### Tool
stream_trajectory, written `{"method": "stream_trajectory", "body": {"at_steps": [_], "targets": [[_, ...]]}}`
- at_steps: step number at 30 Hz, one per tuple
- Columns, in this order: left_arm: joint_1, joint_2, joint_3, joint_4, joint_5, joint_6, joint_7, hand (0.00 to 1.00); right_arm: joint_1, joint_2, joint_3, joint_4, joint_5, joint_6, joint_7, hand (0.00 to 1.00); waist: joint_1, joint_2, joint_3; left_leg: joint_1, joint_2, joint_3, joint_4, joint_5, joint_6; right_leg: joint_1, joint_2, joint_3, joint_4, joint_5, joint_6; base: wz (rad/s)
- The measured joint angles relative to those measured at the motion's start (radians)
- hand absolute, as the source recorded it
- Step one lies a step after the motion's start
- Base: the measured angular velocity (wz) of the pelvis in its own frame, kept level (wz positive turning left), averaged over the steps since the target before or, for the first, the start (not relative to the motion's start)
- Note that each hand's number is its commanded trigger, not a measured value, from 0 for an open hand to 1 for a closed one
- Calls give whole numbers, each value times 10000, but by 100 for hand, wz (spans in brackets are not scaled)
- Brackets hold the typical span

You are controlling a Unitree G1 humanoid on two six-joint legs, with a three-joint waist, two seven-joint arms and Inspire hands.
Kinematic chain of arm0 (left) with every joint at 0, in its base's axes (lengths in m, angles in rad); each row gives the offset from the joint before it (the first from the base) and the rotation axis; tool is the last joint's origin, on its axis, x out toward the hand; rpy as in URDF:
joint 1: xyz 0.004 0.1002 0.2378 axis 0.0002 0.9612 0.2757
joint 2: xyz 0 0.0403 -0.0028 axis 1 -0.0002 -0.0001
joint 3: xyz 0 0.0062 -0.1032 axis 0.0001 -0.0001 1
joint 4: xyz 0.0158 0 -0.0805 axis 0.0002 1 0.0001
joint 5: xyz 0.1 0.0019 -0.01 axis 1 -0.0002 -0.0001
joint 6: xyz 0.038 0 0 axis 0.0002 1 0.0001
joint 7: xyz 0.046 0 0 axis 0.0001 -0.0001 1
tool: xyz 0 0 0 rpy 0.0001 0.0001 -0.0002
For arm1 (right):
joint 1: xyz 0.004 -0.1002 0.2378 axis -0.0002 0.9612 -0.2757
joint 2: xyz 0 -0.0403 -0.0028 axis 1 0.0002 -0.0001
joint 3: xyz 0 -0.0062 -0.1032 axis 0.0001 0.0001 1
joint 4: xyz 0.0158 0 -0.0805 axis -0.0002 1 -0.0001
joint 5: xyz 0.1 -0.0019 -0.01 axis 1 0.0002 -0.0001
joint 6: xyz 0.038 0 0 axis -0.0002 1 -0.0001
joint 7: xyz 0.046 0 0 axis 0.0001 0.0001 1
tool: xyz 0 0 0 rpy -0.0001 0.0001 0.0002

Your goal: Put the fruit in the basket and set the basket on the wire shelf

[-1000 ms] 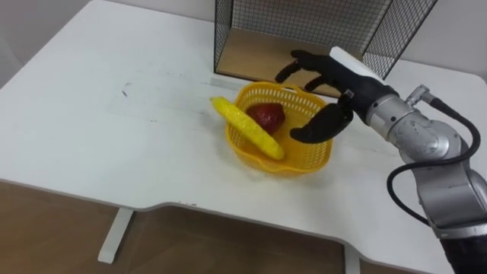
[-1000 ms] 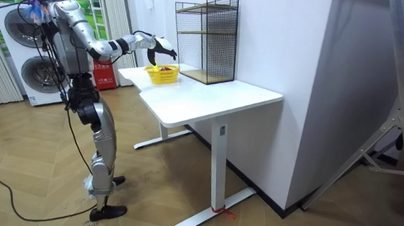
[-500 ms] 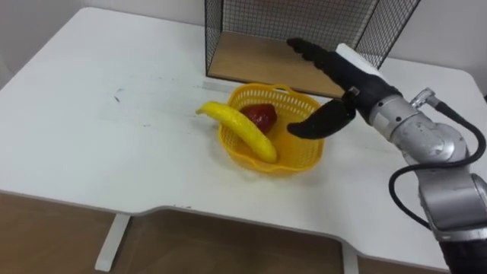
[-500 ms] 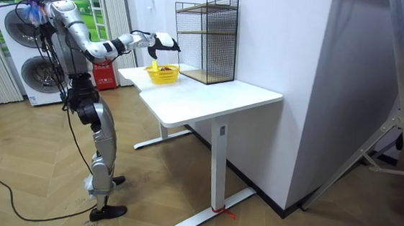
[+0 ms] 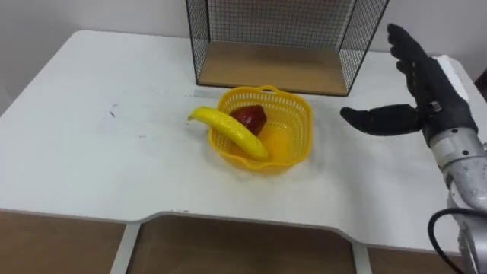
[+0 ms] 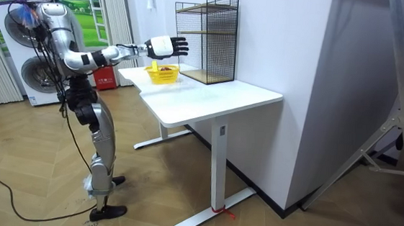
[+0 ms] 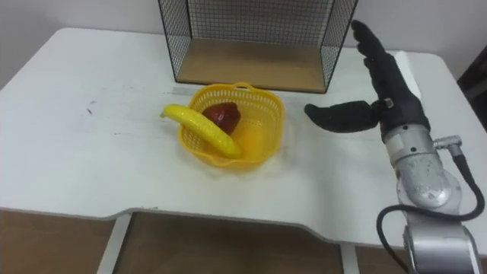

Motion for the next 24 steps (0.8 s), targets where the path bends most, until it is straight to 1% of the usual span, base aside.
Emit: {"method": "stream_trajectory", "body": {"at_steps": [1, 2, 3, 4, 5, 6, 7, 9, 10, 11, 12, 13, 15, 16, 17, 18, 19, 20, 22, 23, 24], "targets": [[3, -5, 195, -175, -92, -2, 152, 0, 53, 10, -84, 0, 27, 0, -166, 0, 9, 25, -17, 12, 2, 5, -2, 0, 0, 6, 1, -3, 0, -7, 0, -4], [8, -22, 590, -556, -350, -23, 514, 0, 121, 96, -294, 0, 66, -3, -467, 0, 13, -41, 3, 31, 2, 23, -17, 2, -1, 12, -1, 2, 4, -16, 3, -5], [38, -22, 863, -922, -556, -86, 860, 0, 174, 108, -408, 0, 202, -11, -765, 0, 33, -38, -4, 50, 1, 60, -44, 3, 1, 7, -4, 29, 2, -18, 7, -5], [71, -20, 955, -1159, -665, -93, 1080, 0, 211, 108, -444, 1, 291, -32, -903, 0, 25, -58, -1, 56, -3, 63, -49, 3, 2, 5, -6, 31, -8, -17, 7, 0], [124, -16, 1116, -1695, -850, -109, 1583, 0, 394, 120, -527, 1, 533, -104, -1158, 0, 27, -121, 3, 69, -9, 63, -69, 2, 3, 8, -5, 24, -50, -15, 11, 0], [196, -22, 1220, -2189, -1065, -217, 2125, 0, 582, 149, -537, 0, 870, -114, -1395, 0, 75, -138, -4, 80, -9, 59, -99, 2, 3, 21, 16, 30, -129, 5, 20, 0], [212, -23, 1294, -2411, -1198, -258, 2392, 0, 663, 191, -551, 0, 993, -116, -1485, 0, 78, -140, -9, 76, -10, 51, -108, 2, 3, 25, 20, 31, -138, 6, 19, 0], [214, -55, 1714, -3516, -1493, -284, 3480, 0, 946, 385, -716, 0, 1110, -124, -1770, 0, 104, -136, -14, 60, -13, 15, -82, -2, -1, 22, 26, 36, -162, 8, 19, 4], [202, -58, 1832, -3798, -1499, -291, 3755, 0, 987, 421, -740, 2, 1107, -126, -1866, 0, 117, -115, -14, 52, -14, 9, -82, -2, -2, 11, 28, 41, -155, 8, 19, 3], [170, -62, 2082, -4379, -1495, -311, 4261, 0, 1088, 505, -786, 2, 1109, -155, -2021, 0, 128, -87, -31, 20, -13, -4, -87, -5, -7, -33, 28, 35, -130, 8, 19, 0], [169, -61, 2229, -4949, -1478, -415, 4770, 0, 1262, 517, -811, 3, 1121, -188, -2192, 0, 225, 5, -42, 10, -12, -2, -133, -7, -11, -96, 28, 32, -121, 8, 19, -8], [157, -61, 2296, -5253, -1480, -426, 5024, 0, 1365, 516, -826, 3, 1123, -200, -2273, 0, 290, 50, -70, 8, -10, 7, -178, -7, -11, -120, 26, 48, -122, 12, 15, -9], [285, -52, 2676, -6582, -1477, -482, 6103, 0, 1704, 517, -846, 0, 1124, -202, -2612, 0, 384, 177, -108, 62, -25, 9, -285, -5, -10, -134, 15, 80, -98, 13, 16, -6], [340, -53, 2794, -6935, -1449, -500, 6343, 0, 1787, 517, -852, 1, 1114, -202, -2657, 0, 391, 210, -103, 103, -24, 26, -302, -4, -12, -146, 16, 104, -91, 12, 17, -10], [417, -52, 3046, -7669, -1377, -542, 6830, 0, 1965, 517, -898, -4, 1110, -202, -2722, 0, 399, 255, -130, 184, -24, 50, -365, 2, -20, -141, 19, 149, -88, 8, 22, -11], [485, -56, 3261, -8421, -1378, -640, 7238, 0, 2090, 525, -942, -13, 1109, -202, -2805, 0, 534, 289, -154, 215, -24, 80, -393, 5, -24, -116, 26, 185, -90, 5, 26, -13], [512, -61, 3325, -8801, -1373, -704, 7410, 0, 2150, 534, -987, -27, 1108, -202, -2853, 0, 562, 283, -149, 267, -25, 98, -418, 8, -29, -106, 31, 257, -94, 5, 26, -11], [560, -64, 3457, -9526, -1255, -763, 7680, 0, 2198, 588, -1080, -27, 1095, -203, -2922, 0, 648, 292, -115, 338, -29, 117, -452, 5, -29, -21, 34, 274, -123, 3, 28, -5], [594, -52, 3647, -10926, -767, -789, 8077, 0, 2204, 634, -1112, -36, 1089, -220, -3032, 0, 619, 272, -84, 338, -36, 108, -401, -8, -29, 21, 32, 248, -134, -3, 38, 2], [586, -47, 3648, -11265, -650, -799, 8168, 0, 2204, 635, -1113, -58, 1090, -220, -3034, 0, 620, 260, -66, 325, -36, 101, -378, -12, -27, 9, 32, 249, -137, -3, 38, 0], [584, -47, 3648, -11890, -528, -833, 8304, 0, 2206, 661, -1109, -140, 1075, -220, -3031, 0, 622, 244, -39, 313, -45, 80, -364, -14, -23, 6, 28, 257, -138, -3, 38, 0]]}}
